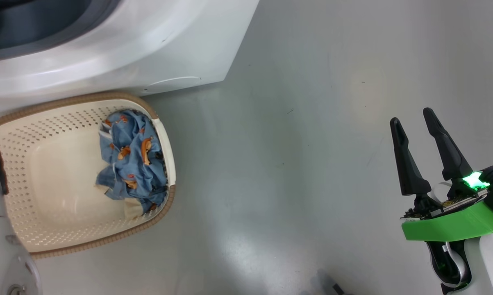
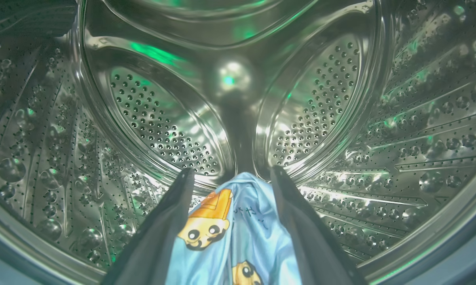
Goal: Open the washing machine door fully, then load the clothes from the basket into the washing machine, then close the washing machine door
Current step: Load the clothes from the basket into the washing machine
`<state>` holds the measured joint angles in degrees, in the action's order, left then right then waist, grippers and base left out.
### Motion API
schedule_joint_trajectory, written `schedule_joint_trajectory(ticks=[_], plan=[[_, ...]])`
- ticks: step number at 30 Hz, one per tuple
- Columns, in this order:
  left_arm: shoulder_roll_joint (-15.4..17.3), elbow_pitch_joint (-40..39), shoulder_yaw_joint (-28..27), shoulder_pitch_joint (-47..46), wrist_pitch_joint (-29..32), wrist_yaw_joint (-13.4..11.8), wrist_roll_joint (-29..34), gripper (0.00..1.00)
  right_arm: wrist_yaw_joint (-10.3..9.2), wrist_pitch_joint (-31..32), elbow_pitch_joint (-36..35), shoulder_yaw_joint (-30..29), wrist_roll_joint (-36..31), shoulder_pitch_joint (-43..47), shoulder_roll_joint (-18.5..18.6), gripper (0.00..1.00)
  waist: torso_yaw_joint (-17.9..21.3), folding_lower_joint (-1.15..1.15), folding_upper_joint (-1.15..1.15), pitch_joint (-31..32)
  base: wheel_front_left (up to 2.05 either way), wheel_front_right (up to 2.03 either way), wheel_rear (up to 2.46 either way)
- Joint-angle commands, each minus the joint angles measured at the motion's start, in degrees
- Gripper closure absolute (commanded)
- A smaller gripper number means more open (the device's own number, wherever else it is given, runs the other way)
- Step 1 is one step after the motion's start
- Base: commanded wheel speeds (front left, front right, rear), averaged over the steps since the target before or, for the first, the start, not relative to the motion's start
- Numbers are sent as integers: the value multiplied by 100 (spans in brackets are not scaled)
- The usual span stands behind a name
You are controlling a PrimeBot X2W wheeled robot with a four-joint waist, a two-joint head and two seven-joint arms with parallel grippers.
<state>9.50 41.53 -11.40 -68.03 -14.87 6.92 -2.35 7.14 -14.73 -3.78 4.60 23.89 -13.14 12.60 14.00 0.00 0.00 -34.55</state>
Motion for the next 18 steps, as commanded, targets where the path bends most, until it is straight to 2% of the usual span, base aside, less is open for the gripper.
schedule_joint_trajectory(ticks=[1, 18], plan=[[188, -113, -57, 101, -13, 31, -56, 0, 35, -27, -136, 57, 51, 18, 57, 0, -21, 0, 0, 12, 0, 0, 0], [-341, -494, -131, 1450, -13, 42, -77, 0, 35, -27, -218, -276, -14, 169, 153, 0, -560, 0, 0, 127, 0, 0, 0]])
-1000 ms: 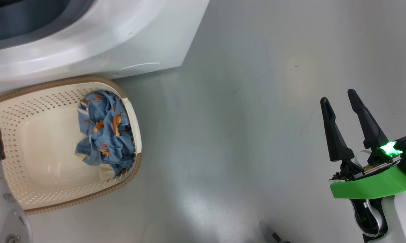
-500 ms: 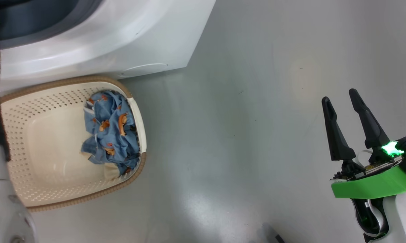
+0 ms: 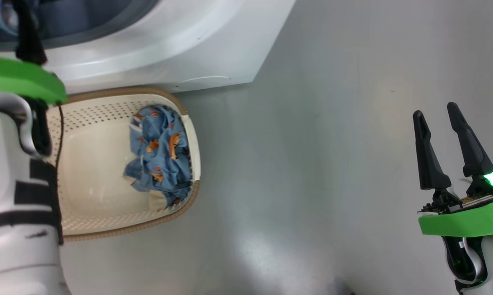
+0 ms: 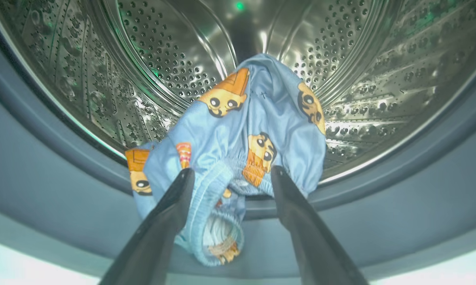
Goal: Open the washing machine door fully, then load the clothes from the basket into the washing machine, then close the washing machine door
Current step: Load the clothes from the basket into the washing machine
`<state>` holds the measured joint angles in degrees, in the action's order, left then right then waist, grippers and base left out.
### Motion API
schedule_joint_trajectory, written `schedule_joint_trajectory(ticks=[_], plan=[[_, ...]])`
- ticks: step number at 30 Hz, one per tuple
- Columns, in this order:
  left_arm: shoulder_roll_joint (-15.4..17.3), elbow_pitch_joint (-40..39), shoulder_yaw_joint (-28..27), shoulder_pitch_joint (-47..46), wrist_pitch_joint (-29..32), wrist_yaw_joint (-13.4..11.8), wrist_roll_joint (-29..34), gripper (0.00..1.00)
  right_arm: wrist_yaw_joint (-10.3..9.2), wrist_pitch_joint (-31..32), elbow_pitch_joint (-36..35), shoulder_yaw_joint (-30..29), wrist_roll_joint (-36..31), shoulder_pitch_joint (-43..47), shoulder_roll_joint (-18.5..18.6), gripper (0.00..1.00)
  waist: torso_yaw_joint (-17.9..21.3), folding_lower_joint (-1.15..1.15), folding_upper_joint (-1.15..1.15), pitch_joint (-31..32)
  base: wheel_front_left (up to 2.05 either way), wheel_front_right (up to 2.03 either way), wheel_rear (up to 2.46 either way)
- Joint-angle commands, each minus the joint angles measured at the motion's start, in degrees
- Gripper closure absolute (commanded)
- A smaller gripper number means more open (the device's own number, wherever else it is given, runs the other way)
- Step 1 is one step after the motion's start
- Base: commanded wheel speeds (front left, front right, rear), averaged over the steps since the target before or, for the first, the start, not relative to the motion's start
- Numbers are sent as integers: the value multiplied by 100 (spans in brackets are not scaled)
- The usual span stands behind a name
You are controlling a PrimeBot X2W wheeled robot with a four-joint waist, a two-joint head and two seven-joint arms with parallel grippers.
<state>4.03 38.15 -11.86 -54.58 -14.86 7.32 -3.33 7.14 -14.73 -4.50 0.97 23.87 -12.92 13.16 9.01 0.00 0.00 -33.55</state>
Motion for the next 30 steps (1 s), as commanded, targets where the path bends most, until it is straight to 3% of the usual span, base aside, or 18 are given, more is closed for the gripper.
schedule_joint_trajectory(ticks=[1, 16, 30], plan=[[175, -208, -96, 207, -14, 2, 12, 0, 35, -27, -149, 62, -16, 164, 110, 0, -102, 0, 0, 43, 0, 0, 0], [-92, -1426, -37, 2053, -14, -80, -41, 0, 35, -27, -159, -137, -35, 463, 264, 0, -473, 0, 0, 294, 0, 0, 0], [-114, -2576, 543, 3500, -14, -612, -487, 0, 35, -27, -137, -198, -43, 616, 339, 0, -564, 0, 0, 425, 0, 0, 0]])
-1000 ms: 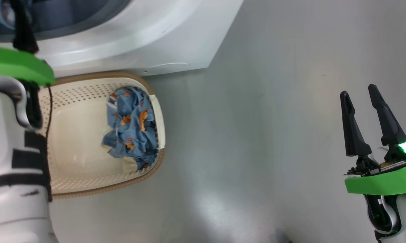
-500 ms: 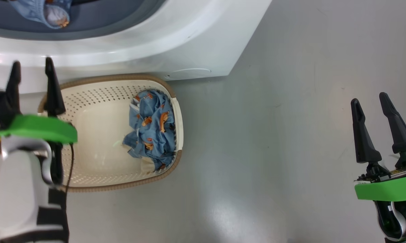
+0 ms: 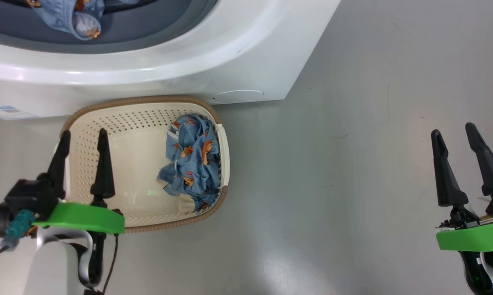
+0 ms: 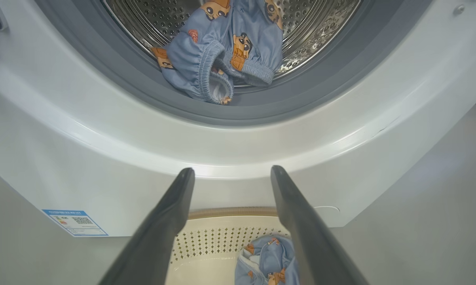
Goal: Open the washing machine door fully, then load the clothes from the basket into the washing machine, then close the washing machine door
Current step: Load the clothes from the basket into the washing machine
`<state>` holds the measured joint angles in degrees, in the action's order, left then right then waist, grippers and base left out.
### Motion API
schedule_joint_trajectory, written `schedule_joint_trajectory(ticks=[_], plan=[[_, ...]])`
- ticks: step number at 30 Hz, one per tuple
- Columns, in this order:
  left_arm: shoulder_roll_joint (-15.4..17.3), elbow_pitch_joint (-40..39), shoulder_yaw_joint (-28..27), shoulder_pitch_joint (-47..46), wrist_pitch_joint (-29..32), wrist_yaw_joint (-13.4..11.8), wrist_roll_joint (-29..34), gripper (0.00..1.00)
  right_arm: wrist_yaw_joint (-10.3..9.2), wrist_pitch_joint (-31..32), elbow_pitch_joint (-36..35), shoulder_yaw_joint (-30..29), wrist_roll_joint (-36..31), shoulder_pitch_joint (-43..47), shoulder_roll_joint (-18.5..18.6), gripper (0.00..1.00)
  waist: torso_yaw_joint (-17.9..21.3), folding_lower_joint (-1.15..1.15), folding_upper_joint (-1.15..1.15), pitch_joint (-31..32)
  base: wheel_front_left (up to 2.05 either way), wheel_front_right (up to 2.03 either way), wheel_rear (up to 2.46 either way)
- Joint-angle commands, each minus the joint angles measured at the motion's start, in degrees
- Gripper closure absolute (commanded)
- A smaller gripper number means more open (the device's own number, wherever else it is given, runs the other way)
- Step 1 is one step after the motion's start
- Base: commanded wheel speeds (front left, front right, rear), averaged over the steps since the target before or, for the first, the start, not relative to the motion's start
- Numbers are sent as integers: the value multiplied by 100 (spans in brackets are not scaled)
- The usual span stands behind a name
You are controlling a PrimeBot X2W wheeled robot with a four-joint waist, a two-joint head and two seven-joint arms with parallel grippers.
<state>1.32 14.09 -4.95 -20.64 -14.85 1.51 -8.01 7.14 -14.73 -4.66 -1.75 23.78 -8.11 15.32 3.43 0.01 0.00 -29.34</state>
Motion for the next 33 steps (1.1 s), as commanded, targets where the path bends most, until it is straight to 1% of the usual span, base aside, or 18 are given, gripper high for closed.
schedule_joint_trajectory(ticks=[1, 5, 12, 16, 20, 30, 33], plan=[[157, -211, -109, 143, -15, -62, -46, 0, 35, -27, -119, 69, -34, 144, 127, 0, -15, -1, 0, 10, 0, 0, 0], [156, -274, -24, 133, -15, -137, -93, 0, 35, -27, -121, 59, -33, 149, 136, 0, -43, -1, 0, -2, 0, 0, 0], [156, -34, 11, -276, -15, -90, -80, 0, 35, -27, -142, 3, -35, 116, 126, 0, -106, -1, 0, -56, 0, 0, 0], [160, 512, 52, -715, -15, 17, -49, 0, 35, -27, -149, -18, -43, 97, 112, 0, -146, -1, 0, -85, 0, 0, 0], [255, 1150, 72, -1331, -15, 67, -9, 0, 35, -27, -152, 13, -42, 38, 98, 0, -148, -1, 0, -134, 0, 0, 0], [521, 2406, 149, -2913, -15, 93, 129, 0, 35, -27, -166, 76, -26, -133, 85, 0, -65, -1, 0, -292, 0, 0, 0], [575, 2654, 169, -3180, -15, 85, 170, 0, 35, -27, -167, 86, -24, -164, 69, 0, -27, -1, 0, -318, 0, 0, 0]])
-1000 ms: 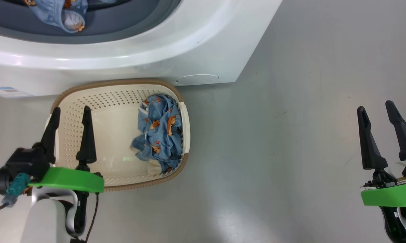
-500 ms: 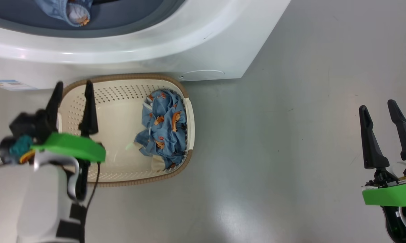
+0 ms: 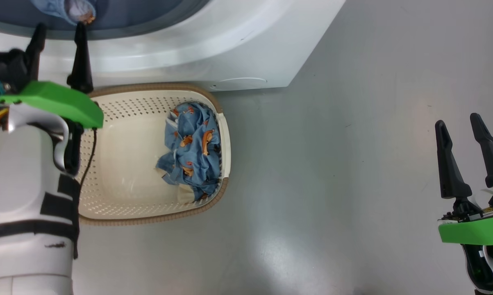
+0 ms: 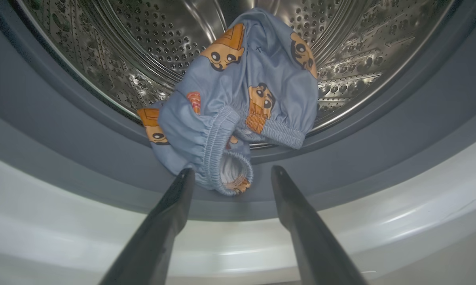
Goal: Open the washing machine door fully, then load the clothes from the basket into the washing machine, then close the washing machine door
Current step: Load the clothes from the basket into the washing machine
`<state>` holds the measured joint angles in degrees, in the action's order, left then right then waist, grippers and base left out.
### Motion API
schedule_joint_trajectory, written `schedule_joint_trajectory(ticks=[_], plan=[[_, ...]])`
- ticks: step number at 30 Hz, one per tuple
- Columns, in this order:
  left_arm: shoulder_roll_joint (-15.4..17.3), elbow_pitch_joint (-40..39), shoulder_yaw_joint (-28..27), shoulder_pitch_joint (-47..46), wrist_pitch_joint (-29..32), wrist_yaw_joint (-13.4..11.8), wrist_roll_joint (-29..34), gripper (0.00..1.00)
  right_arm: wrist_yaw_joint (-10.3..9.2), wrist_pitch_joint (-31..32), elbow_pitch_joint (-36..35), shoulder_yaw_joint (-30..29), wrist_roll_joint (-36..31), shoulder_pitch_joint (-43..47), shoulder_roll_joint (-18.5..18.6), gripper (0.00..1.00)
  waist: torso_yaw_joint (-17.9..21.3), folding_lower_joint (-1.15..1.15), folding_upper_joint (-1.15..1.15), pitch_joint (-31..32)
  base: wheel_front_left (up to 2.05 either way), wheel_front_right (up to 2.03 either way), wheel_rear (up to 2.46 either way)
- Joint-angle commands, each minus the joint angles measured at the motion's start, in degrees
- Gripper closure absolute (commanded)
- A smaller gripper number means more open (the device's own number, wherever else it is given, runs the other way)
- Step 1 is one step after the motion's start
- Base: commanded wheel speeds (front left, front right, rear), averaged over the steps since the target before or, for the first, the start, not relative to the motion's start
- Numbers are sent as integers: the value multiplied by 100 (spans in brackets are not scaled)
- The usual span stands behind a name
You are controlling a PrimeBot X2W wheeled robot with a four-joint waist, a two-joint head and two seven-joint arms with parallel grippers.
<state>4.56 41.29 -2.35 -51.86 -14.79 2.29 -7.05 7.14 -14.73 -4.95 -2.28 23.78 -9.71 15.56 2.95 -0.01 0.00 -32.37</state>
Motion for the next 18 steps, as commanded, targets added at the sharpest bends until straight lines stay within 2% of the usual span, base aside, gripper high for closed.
schedule_joint_trajectory(ticks=[1, 8, 18], plan=[[272, 11, -85, -140, -21, 6, 87, 0, 35, -27, -137, 146, -23, -13, 40, 0, 36, 1, 0, -21, 0, 0, 0], [350, 466, -5, -565, -21, -11, 187, 0, 35, -27, -136, 179, -18, -81, 18, 0, 108, 1, 0, -78, 0, 0, 0], [580, 1320, 55, -1159, -21, -262, 340, 0, 35, -27, -149, 302, 23, -215, -15, 0, 276, 1, 0, -164, 0, 0, 0]])
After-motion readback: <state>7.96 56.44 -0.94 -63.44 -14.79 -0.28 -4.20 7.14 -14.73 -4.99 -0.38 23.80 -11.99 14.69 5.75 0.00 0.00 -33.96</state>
